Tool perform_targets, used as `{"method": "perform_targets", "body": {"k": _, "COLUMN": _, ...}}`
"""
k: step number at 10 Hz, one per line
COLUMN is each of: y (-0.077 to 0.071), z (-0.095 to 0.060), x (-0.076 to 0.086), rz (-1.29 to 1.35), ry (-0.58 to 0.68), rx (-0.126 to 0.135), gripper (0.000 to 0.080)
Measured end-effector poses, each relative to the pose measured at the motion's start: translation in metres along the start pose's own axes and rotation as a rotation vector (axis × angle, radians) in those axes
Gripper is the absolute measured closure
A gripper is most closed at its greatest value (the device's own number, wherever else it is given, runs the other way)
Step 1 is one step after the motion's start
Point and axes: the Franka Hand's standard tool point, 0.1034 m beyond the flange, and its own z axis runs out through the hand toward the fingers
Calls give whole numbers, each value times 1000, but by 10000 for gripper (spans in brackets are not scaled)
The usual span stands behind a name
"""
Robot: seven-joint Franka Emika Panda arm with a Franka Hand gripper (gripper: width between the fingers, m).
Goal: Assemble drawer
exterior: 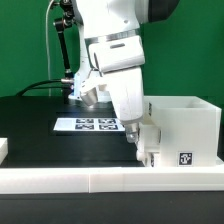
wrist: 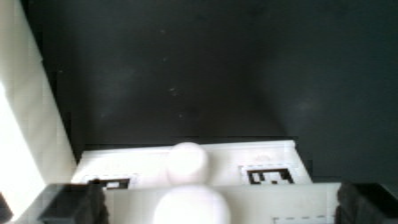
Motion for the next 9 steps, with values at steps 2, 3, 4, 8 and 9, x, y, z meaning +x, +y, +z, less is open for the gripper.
{"method": "perform_targets", "body": {"k": 2, "y": 1, "z": 0, "x": 0, "rz": -23, "ry": 0, "rx": -1, "gripper": 151}}
{"method": "perform_targets", "body": {"k": 3, "y": 3, "z": -2, "x": -1, "rz": -66, "ry": -1, "rx": -7, "gripper": 151}}
{"method": "perform_targets", "body": {"k": 4, "y": 5, "z": -3, "x": -2, "rz": -88, "ry": -2, "rx": -15, "gripper": 151}}
{"method": "perform_targets", "body": {"k": 8, "y": 4, "z": 0, "x": 6, "rz": -82, "ry": -8, "rx": -25, "gripper": 151}}
{"method": "perform_targets", "body": {"k": 9, "y": 4, "z": 3, "x": 11, "rz": -73, "ry": -11, "rx": -21, "gripper": 151}}
